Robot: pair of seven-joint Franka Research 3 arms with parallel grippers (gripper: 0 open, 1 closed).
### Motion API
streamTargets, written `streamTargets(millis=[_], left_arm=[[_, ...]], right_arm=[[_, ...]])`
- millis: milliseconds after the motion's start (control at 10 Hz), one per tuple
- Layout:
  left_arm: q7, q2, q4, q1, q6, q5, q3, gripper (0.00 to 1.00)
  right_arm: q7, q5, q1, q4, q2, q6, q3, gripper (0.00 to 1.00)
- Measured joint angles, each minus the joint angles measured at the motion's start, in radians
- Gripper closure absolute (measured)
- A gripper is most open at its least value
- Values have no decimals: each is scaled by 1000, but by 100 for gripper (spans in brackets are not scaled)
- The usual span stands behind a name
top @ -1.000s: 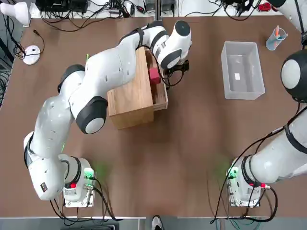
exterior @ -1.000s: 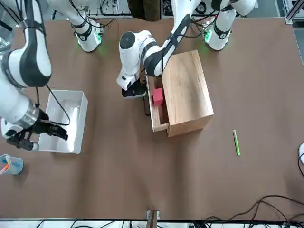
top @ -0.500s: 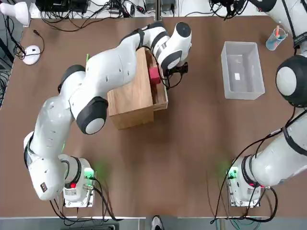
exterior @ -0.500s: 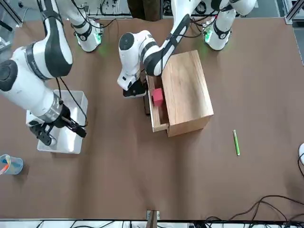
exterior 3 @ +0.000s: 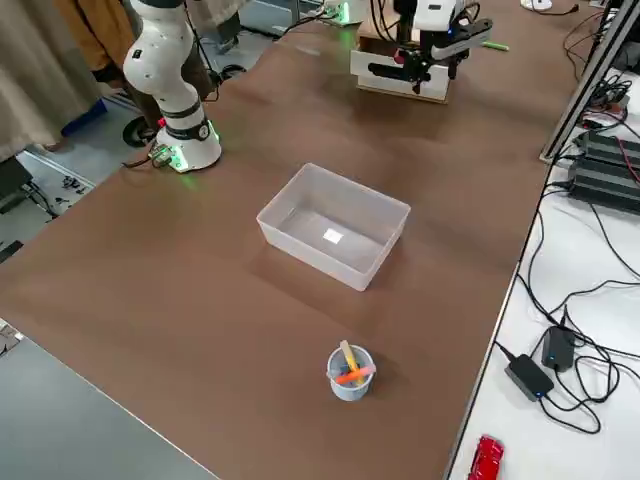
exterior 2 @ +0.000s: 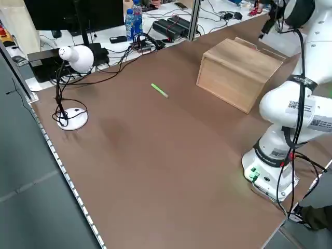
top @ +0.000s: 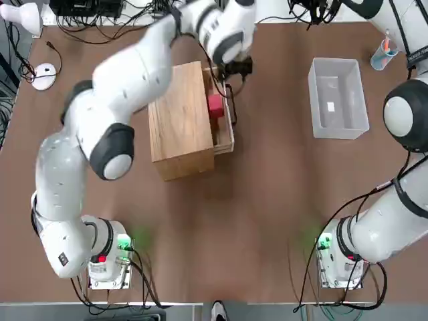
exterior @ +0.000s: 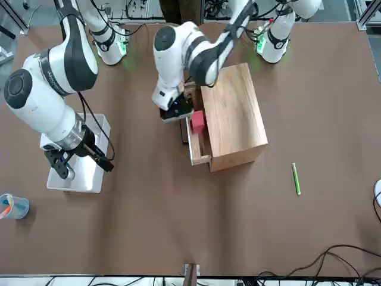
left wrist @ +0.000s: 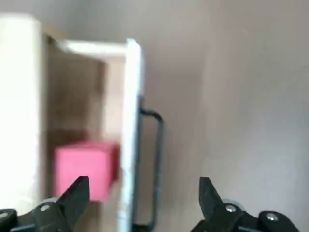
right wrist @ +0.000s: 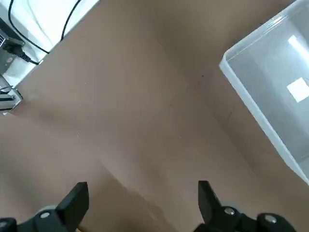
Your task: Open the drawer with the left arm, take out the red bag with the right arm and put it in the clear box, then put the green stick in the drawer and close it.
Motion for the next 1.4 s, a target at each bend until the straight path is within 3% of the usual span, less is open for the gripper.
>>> streamTargets(millis=[200,500,700,1100,1400], left_arm=[[94,-102,-112,100,-21,0,-2,0],[319,-347,-407,270,35,-12,-3,0],[485,-442,-535,403,77,-48,-2,1],[863,-449,-608,673,117,-115,4,2],[926,-375,-708,730,362,-116,21,2]], right_arm=[[161,3,42,1,0,0,2,0],[592,4,212,1,0,-1,10,0],[828,4,307,-5,5,-2,11,0],[1001,9,450,-22,103,42,13,0],[1117,16,531,-25,198,179,13,0]])
